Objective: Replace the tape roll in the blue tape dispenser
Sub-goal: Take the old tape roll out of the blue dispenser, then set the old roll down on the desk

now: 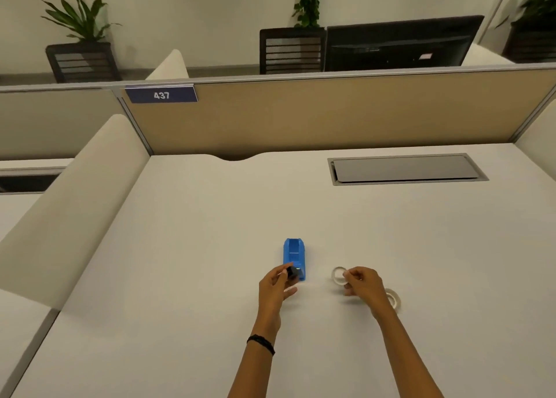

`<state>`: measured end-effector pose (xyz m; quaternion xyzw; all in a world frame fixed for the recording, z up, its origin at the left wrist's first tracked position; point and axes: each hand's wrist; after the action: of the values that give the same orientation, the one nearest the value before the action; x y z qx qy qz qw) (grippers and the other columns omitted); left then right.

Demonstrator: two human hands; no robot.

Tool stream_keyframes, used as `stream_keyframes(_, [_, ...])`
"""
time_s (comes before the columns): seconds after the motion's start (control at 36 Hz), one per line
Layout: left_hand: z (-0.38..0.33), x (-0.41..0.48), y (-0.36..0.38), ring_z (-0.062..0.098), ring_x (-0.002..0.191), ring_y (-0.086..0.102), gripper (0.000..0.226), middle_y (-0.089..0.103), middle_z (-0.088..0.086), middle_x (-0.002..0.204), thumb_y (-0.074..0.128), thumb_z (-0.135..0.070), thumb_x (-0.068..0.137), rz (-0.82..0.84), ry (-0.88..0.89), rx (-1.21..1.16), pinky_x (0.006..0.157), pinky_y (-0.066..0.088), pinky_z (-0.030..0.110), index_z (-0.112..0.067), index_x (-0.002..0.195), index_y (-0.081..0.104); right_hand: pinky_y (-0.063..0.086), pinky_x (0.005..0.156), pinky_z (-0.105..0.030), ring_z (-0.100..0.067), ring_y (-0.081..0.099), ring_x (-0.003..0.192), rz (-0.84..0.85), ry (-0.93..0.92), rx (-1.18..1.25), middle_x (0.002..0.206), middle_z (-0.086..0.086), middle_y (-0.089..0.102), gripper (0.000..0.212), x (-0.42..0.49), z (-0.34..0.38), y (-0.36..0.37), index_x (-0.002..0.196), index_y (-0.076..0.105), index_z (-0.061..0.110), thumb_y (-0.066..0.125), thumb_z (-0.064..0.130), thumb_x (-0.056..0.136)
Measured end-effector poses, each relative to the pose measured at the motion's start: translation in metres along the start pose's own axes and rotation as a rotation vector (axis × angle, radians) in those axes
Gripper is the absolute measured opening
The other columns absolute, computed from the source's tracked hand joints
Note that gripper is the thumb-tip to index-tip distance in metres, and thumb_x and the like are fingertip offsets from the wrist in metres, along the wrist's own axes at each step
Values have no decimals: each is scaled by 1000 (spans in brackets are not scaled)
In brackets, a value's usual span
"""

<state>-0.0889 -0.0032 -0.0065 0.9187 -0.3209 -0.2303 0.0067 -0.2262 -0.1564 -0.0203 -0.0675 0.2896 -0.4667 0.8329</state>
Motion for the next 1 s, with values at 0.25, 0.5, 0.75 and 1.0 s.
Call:
stream_keyframes(0.25, [9, 15, -3, 18, 89, 68, 22, 67, 9, 105, 45, -18, 98, -5, -84, -15, 65, 59, 19, -16, 102, 66, 54, 44, -15, -15, 63, 49, -90, 66, 88, 81, -22, 65, 12, 61, 9, -25, 93, 63, -10, 57, -1, 86])
stream_keyframes(0.5, [11, 16, -1, 25, 101, 66, 17, 67, 11, 106, 58, -24, 90, -6, -64, -10, 78, 58, 25, -13, 101, 65, 61, 63, -25, -18, 68, 59, -75, 55, 117, 81, -19, 66, 17, 91, 21, -43, 98, 62, -9, 60, -2, 84])
stream_keyframes(0.75, [8, 9, -2, 28, 109, 62, 28, 63, 16, 119, 58, -17, 90, 68, -42, -10, 85, 55, 28, -8, 117, 58, 54, 78, -36, -28, 60, 88, -10, -22, 51, 98, -21, 62, 24, 54, 15, -70, 111, 59, -3, 51, -2, 89])
stream_keyframes(1.0, [0, -6, 0, 32, 112, 60, 29, 61, 21, 121, 56, -12, 91, 99, 9, -15, 88, 53, 34, -2, 118, 57, 44, 86, -32, -28, 59, 100, -46, -91, -218, 111, -16, 62, 22, 2, -26, -82, 106, 65, 8, 64, 11, 85])
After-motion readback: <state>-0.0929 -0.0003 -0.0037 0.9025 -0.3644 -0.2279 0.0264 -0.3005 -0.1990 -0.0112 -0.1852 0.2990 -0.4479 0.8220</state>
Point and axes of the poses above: each hand's wrist, its own x-axis towards the middle knuckle, its own y-axis out of the palm, z = x × y
